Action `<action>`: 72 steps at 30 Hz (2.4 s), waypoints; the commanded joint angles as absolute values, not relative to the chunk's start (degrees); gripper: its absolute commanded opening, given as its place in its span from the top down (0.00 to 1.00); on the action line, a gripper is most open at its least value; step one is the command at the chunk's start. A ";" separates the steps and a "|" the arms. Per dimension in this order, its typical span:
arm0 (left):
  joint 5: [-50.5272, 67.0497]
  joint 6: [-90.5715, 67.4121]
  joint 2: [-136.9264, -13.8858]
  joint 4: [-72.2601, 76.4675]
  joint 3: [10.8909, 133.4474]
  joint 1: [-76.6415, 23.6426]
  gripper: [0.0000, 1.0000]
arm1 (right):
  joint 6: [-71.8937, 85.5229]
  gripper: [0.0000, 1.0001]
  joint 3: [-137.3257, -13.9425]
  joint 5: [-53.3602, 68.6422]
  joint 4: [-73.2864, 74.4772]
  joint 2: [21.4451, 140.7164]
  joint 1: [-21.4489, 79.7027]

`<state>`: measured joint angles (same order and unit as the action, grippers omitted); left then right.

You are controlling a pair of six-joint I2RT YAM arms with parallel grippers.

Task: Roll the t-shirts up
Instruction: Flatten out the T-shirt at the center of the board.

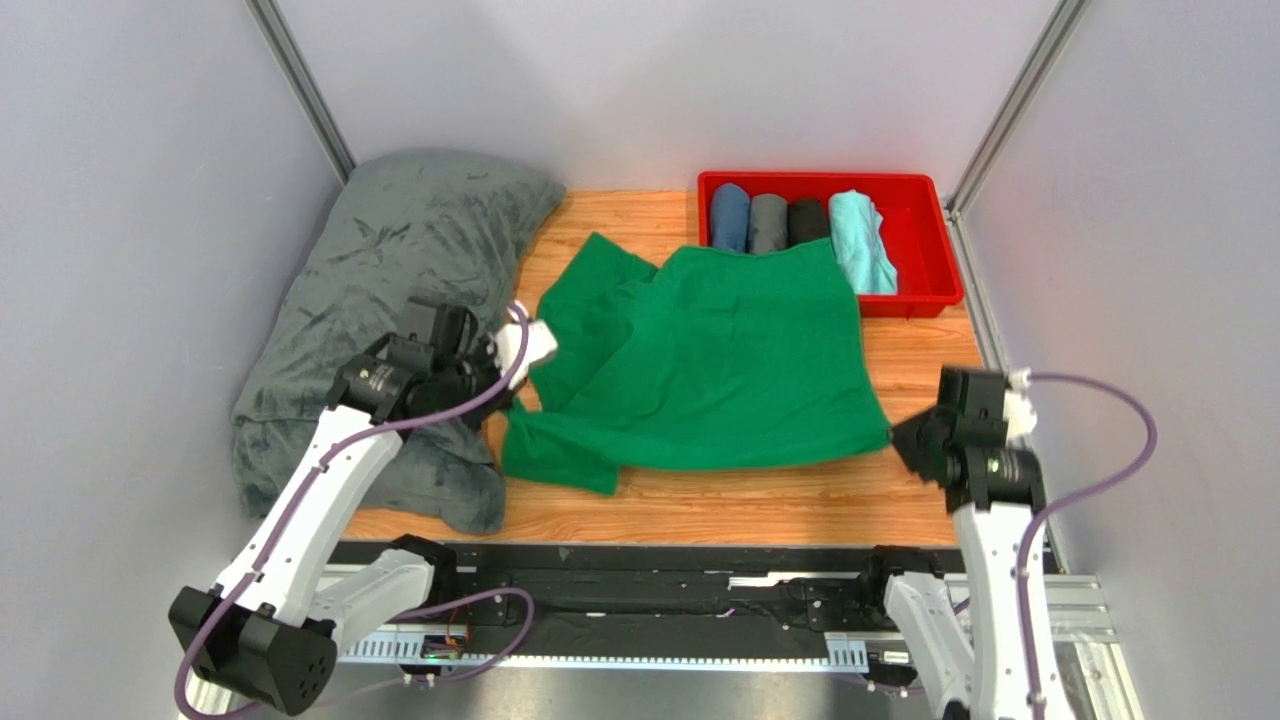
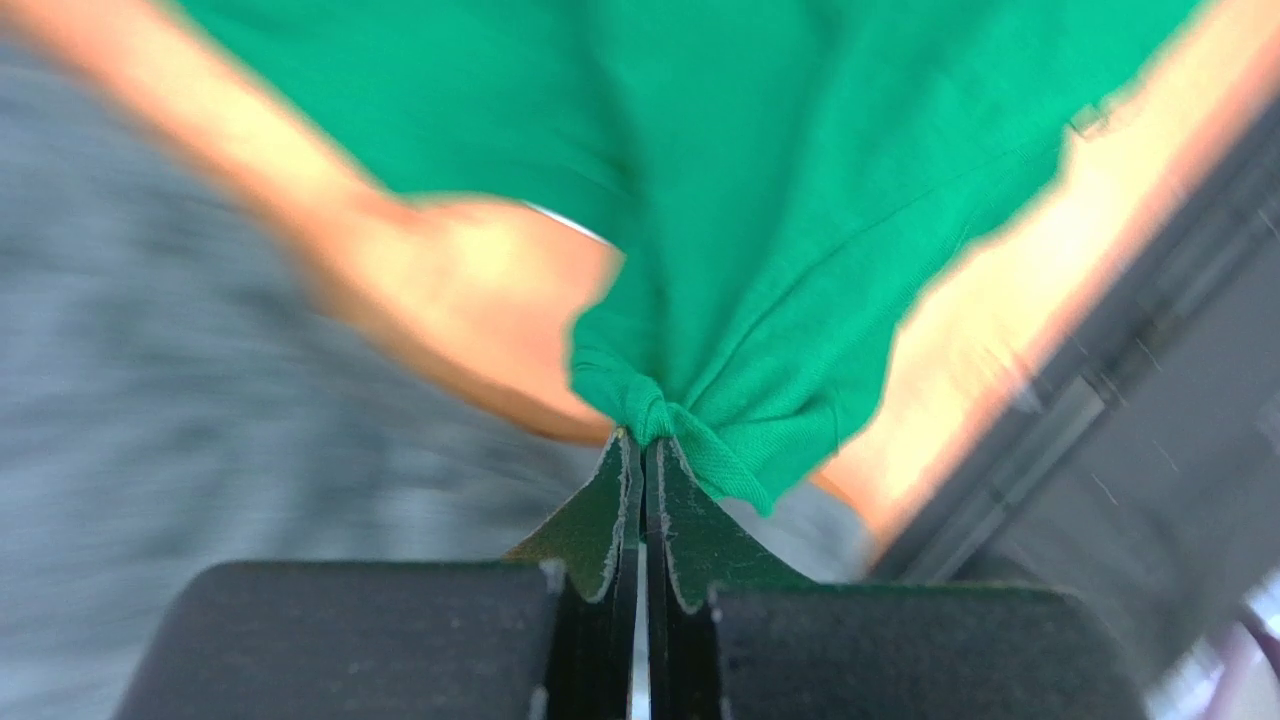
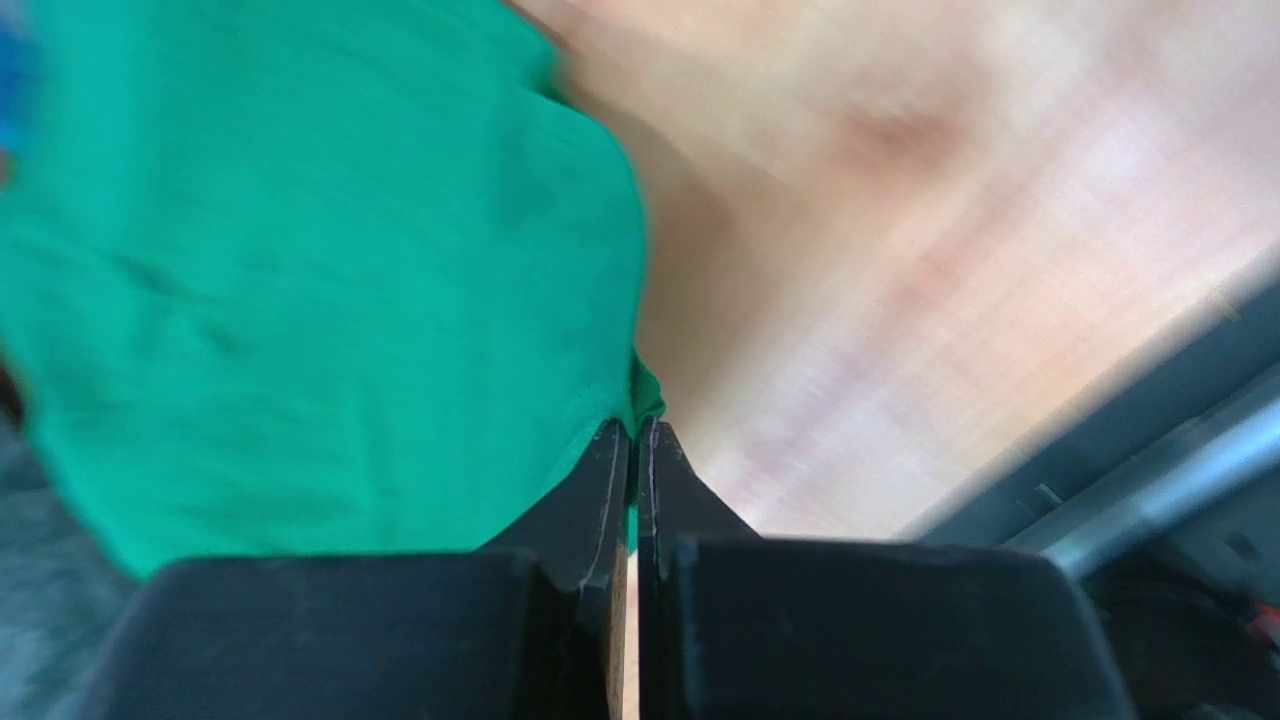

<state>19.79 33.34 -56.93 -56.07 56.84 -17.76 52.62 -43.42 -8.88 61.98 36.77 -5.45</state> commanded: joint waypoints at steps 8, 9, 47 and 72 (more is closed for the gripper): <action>5.98 27.07 -69.52 -36.66 100.51 -17.14 1.00 | 40.26 1.00 -99.87 -7.11 41.13 70.66 -5.80; 5.45 26.98 -69.26 -36.48 102.55 -17.14 1.00 | 39.21 1.00 -102.45 -7.64 41.22 70.75 -5.80; 20.56 20.04 -72.32 -28.13 83.15 -31.02 1.00 | 35.25 1.00 -92.20 -24.52 45.18 54.32 -5.80; 24.62 18.64 -110.73 -16.00 81.89 -34.02 1.00 | 43.15 1.00 -54.50 -11.95 37.45 50.53 -2.47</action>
